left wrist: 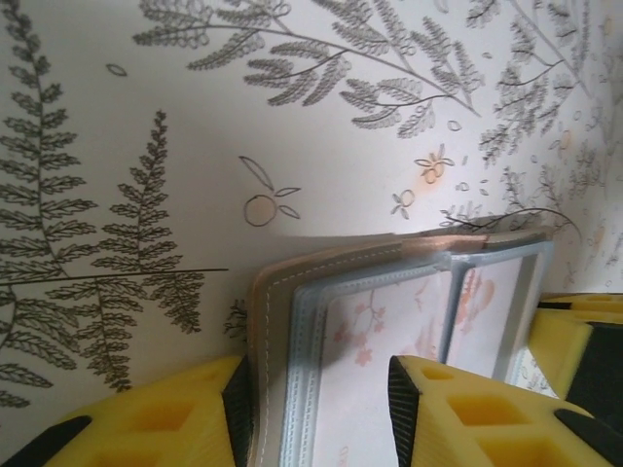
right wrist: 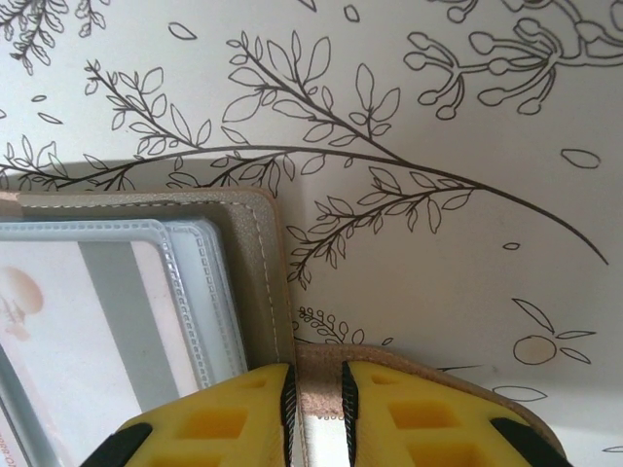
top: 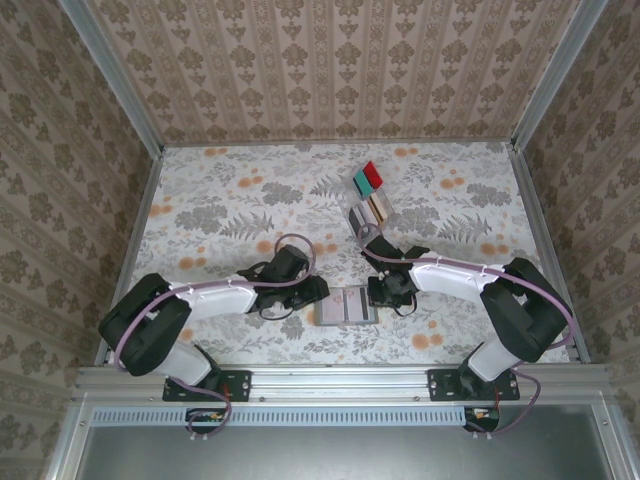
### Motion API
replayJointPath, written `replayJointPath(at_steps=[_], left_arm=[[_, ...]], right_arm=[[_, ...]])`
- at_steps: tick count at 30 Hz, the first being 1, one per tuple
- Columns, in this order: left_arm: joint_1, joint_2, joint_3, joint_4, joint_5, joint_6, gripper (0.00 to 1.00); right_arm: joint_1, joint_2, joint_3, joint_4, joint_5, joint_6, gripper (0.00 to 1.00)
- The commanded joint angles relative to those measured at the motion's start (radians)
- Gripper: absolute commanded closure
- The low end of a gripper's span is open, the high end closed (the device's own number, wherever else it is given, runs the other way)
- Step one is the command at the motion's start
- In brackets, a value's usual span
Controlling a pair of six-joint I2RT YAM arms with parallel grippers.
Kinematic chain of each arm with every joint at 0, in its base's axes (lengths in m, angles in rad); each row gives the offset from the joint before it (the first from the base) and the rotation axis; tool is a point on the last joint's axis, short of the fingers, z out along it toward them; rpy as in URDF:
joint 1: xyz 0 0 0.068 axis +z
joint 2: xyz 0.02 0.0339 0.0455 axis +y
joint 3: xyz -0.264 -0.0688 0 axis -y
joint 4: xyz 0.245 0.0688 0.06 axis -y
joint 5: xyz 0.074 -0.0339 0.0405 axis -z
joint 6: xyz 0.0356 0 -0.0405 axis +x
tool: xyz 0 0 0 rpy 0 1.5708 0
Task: Put the credit cards into the card holder
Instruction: Close the card holder at the bottom-center of the table.
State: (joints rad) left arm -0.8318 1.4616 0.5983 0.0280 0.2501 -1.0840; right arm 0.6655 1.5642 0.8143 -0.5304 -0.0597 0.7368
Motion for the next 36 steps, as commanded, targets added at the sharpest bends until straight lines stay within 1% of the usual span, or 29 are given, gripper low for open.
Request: replayJointPath(at_steps=[1, 7, 13, 17, 20, 21, 23, 24, 27, 30, 36], left_arm=[[-0.020, -0.043, 0.053, 0.076, 0.042, 0.003, 0.58], [-0.041, -0.036, 0.107, 0.087, 0.061, 0.014, 0.58], [-0.046, 0.050, 0.157, 0.121, 0.118, 0.022, 0.55], [-0.052, 0.137, 0.190, 0.169, 0.160, 0.012, 0.56], [-0.056, 0.204, 0.204, 0.223, 0.186, -0.017, 0.57], [-0.058, 0.222, 0.208, 0.237, 0.193, -0.025, 0.57], [-0.061, 0.248, 0.218, 0.245, 0.196, -0.030, 0.57], [-0.062, 0.256, 0.223, 0.241, 0.198, -0.028, 0.57], [-0.064, 0.258, 0.233, 0.208, 0.191, -0.010, 0.57], [-0.063, 0.258, 0.241, 0.169, 0.182, 0.007, 0.56], [-0.064, 0.272, 0.254, 0.150, 0.182, 0.013, 0.56]], right_arm=[[-0.003, 0.031, -0.039, 0.029, -0.008, 0.018, 0.77], [-0.003, 0.021, -0.034, 0.044, -0.022, 0.030, 0.77], [-0.006, -0.015, -0.029, 0.058, -0.042, 0.053, 0.77], [-0.034, -0.108, -0.043, 0.065, -0.047, 0.080, 0.75], [-0.078, -0.167, -0.053, 0.032, -0.042, 0.080, 0.72], [-0.094, -0.218, -0.056, 0.015, -0.038, 0.076, 0.72], [-0.119, -0.267, -0.066, -0.002, -0.028, 0.068, 0.70], [-0.135, -0.289, -0.074, -0.038, -0.023, 0.063, 0.68], [-0.168, -0.331, -0.091, -0.068, -0.030, 0.045, 0.65], [-0.188, -0.324, -0.105, -0.065, -0.063, 0.017, 0.64], [-0.191, -0.268, -0.105, -0.014, -0.171, -0.005, 0.67]])
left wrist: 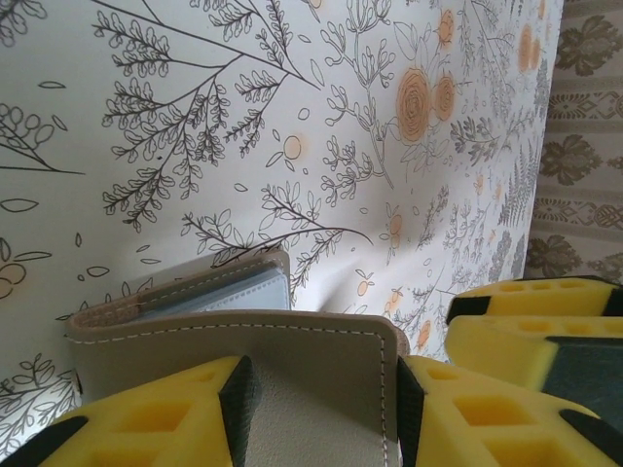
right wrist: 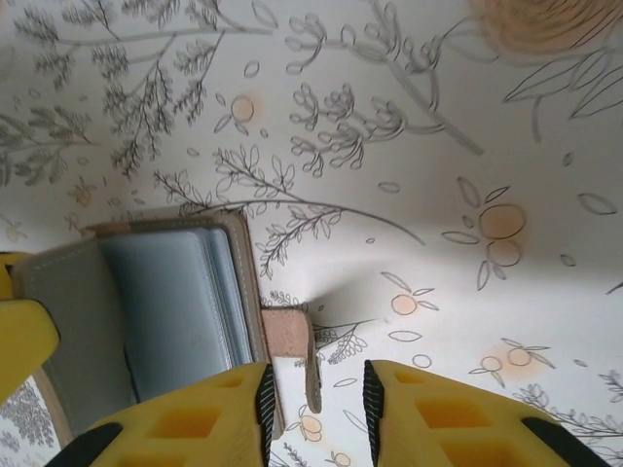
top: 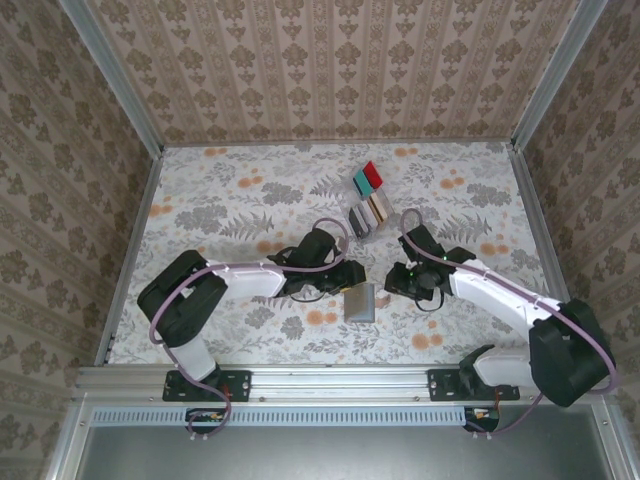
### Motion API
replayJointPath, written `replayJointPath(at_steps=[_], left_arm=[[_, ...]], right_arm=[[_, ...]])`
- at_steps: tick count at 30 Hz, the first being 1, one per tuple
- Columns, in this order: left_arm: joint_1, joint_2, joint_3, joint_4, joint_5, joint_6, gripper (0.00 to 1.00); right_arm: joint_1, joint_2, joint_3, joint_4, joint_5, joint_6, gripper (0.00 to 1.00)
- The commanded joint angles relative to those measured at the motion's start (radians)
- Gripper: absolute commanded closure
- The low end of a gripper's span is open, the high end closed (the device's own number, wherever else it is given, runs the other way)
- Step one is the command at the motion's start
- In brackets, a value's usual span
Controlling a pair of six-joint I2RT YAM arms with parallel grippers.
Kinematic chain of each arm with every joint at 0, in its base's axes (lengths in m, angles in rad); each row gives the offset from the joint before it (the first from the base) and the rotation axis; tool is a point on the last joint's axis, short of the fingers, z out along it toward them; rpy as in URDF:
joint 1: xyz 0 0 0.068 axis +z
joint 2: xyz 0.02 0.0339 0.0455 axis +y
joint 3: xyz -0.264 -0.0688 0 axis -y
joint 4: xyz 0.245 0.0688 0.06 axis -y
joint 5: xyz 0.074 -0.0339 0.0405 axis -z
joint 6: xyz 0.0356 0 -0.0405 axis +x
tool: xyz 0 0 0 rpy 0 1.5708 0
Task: Put the credit cards into the card holder
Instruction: Close the card holder at the bottom-center of the table.
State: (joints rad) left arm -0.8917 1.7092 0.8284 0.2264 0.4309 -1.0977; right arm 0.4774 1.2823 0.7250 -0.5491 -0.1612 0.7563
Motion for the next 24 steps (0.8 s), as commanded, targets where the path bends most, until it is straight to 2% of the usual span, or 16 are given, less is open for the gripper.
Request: replayJointPath(at_steps=[1, 10, 15, 24], left_arm=[[-0.004, 0.028, 0.025, -0.048, 0.000, 0.027, 0.55], [-0.005, 0.059, 0.054, -0.053, 0.022, 0.038, 0.52], [-0.005, 0.061, 0.058, -0.056, 0.019, 0.041, 0.52], [-0.005, 0.024, 0.056, -0.090, 0.006, 0.064, 0.52]], right_arm=[[-0.003, 0.016, -0.017, 0.006, -0.073, -0.026, 0.67], [-0.003, 0.072, -0.007, 0.006, -0.071, -0.053, 0.70], [-0.004, 0.081, -0.013, 0.006, -0.067, -0.056, 0.81], [-0.003, 0.057, -0.022, 0.003, -0.063, -0.060, 0.92]])
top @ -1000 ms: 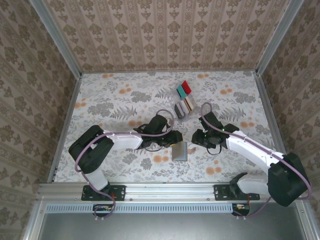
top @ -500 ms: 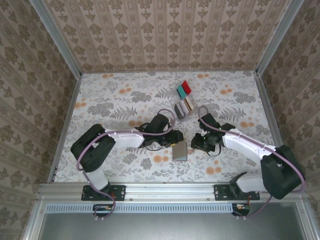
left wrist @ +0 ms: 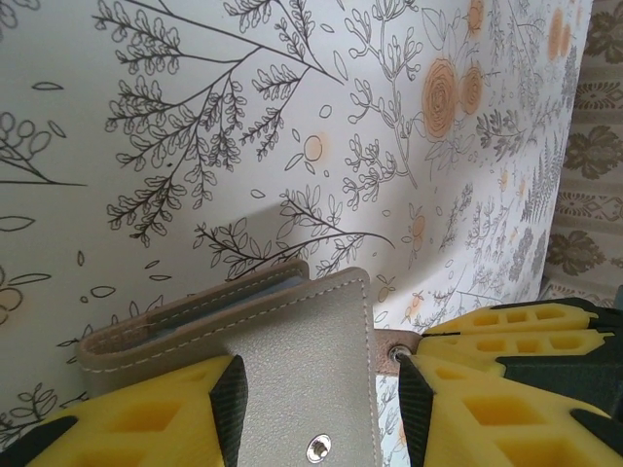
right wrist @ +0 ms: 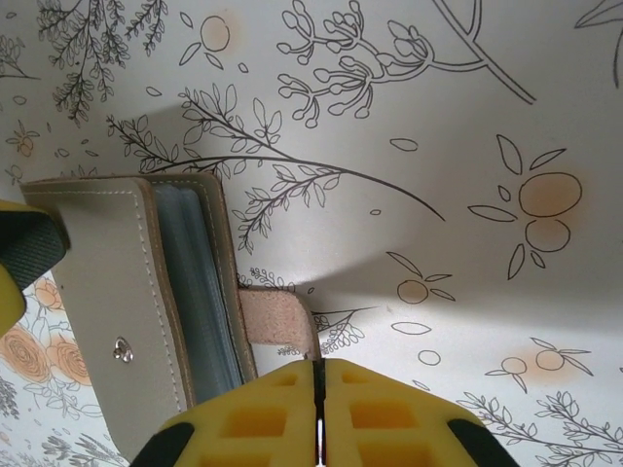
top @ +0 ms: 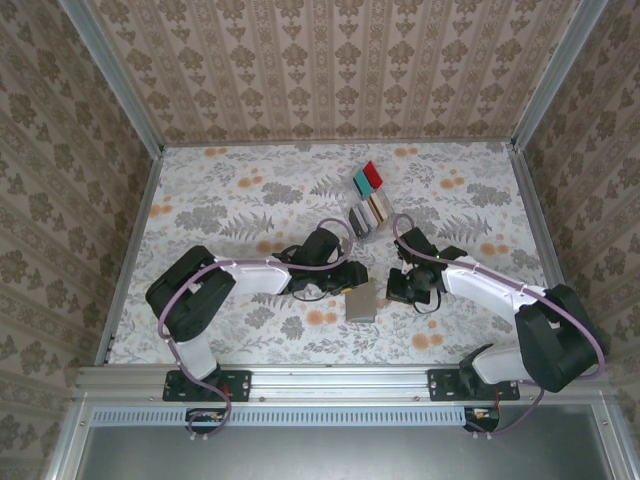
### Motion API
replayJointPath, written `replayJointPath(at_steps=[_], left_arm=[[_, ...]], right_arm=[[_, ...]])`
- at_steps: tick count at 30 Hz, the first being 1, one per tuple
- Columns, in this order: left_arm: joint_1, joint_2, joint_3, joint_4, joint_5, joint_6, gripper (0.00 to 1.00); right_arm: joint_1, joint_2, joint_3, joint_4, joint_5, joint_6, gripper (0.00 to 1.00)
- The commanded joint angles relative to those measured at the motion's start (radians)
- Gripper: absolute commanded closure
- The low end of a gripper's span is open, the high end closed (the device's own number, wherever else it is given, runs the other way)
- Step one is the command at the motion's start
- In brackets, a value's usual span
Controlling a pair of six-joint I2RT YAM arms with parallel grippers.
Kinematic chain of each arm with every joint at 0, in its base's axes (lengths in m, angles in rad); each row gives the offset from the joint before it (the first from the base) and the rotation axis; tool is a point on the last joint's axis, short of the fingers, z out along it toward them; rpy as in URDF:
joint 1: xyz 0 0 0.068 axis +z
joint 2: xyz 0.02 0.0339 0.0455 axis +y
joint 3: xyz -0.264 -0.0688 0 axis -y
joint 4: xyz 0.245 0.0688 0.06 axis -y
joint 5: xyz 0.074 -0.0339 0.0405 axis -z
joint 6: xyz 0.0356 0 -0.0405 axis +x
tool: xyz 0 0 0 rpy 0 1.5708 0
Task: Put the credit cards into the card holder
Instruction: Close the card holder at the bottom-center of the table, then close the button on the card holder.
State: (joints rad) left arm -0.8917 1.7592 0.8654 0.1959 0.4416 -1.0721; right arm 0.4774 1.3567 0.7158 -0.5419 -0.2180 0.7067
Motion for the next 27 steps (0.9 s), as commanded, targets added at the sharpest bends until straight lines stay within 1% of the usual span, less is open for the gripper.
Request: replayJointPath(at_steps=[1, 5, 11, 14, 20, 25, 27], left_arm=[[-0.006, -0.039, 0.020, -0.077, -0.012, 0.050, 0.52], [-0.010, -0.095, 0.022, -0.162, -0.049, 0.111, 0.50], [-0.018, -0.157, 0.019, -0.289, -0.111, 0.184, 0.52], [-0.029, -0.155, 0.024, -0.346, -0.127, 0.212, 0.53], [-0.048, -0.108, 0.052, -0.393, -0.131, 0.233, 0.54], [-0.057, -0.053, 0.082, -0.382, -0.129, 0.234, 0.56], [-0.059, -0.030, 0.091, -0.382, -0.129, 0.235, 0.58]], right_arm=[[-0.003, -0.019, -0.013, -0.004, -0.007, -0.012, 0.94], [-0.004, -0.028, -0.012, -0.001, -0.019, -0.013, 0.99], [-0.003, -0.038, -0.012, 0.000, -0.029, -0.009, 0.99], [-0.003, -0.038, -0.013, -0.001, -0.038, -0.007, 0.99], [-0.003, -0.042, -0.012, 0.000, -0.044, -0.003, 1.00], [-0.003, -0.054, -0.007, -0.001, -0.055, 0.005, 1.00], [-0.003, -0.063, -0.007, 0.026, -0.059, 0.011, 1.00]])
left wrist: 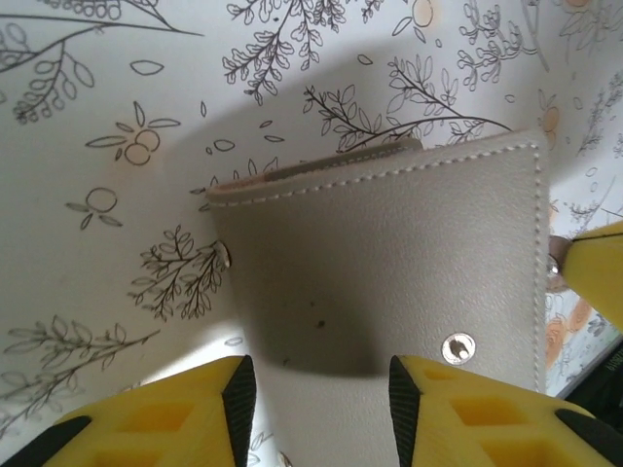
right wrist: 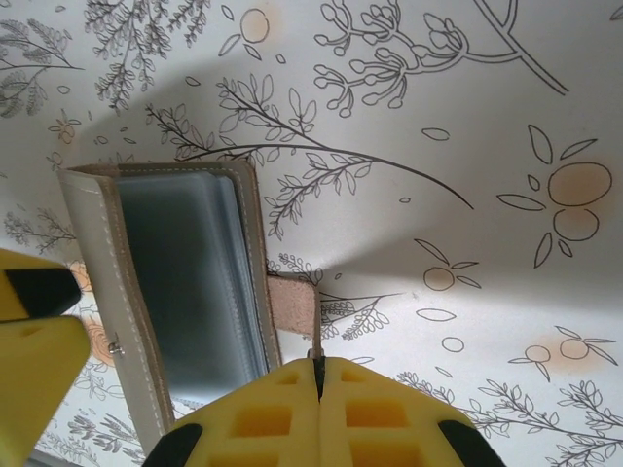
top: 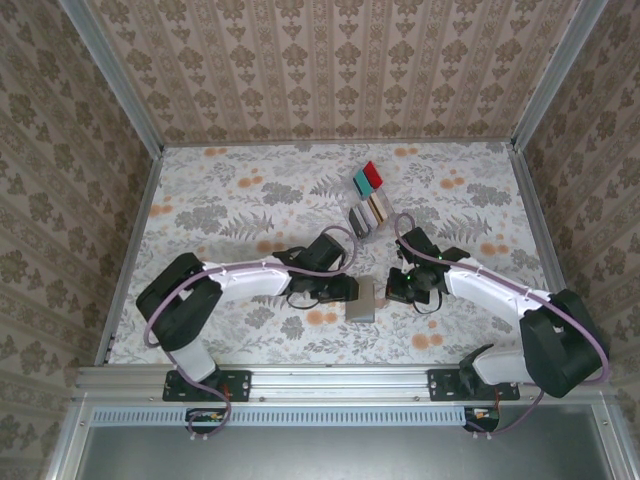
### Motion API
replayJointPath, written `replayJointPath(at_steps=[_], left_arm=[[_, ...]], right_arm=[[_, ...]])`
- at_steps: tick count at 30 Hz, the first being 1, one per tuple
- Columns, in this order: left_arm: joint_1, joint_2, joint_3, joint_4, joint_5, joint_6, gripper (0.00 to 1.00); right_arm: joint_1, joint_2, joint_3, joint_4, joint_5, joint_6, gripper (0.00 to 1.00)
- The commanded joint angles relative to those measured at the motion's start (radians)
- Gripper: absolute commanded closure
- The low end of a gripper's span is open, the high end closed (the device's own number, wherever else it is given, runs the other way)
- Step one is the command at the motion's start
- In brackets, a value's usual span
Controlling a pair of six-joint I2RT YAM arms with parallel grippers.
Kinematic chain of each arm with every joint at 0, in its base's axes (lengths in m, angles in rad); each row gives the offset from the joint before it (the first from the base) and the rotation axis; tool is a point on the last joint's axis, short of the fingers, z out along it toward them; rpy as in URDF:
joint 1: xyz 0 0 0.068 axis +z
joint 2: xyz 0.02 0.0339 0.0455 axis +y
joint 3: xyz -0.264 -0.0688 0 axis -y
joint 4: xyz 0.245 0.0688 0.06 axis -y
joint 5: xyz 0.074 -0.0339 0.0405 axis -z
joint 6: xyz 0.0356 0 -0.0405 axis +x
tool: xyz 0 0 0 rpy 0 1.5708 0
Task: Put the credit cards into the card holder
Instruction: Close the button on the card holder.
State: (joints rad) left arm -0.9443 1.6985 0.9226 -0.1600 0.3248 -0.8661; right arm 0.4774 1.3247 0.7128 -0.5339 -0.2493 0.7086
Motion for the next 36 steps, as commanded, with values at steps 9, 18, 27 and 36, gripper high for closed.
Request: replayJointPath(at_steps=[9, 18, 27, 36], left_arm=[[-0.009, 0.072, 0.052, -0.014, -0.007, 0.035, 0.62], [-0.010, 0.096, 0.057, -0.007, -0.004, 0.036, 0.64], [-0.010, 0.098, 0.054, -0.004, -0.006, 0.034, 0.65], [-0.011, 0.098, 0.053, -0.004, -0.009, 0.033, 0.65]], right_arm=[[0.000, -0.040, -0.006, 0.090, -0.118, 0.038, 1.00], [0.030, 0.006, 0.025, 0.134, -0.141, 0.061, 1.00], [0.067, 0.094, 0.051, 0.141, -0.125, 0.065, 1.00], [0.084, 0.140, 0.059, 0.143, -0.092, 0.069, 1.00]])
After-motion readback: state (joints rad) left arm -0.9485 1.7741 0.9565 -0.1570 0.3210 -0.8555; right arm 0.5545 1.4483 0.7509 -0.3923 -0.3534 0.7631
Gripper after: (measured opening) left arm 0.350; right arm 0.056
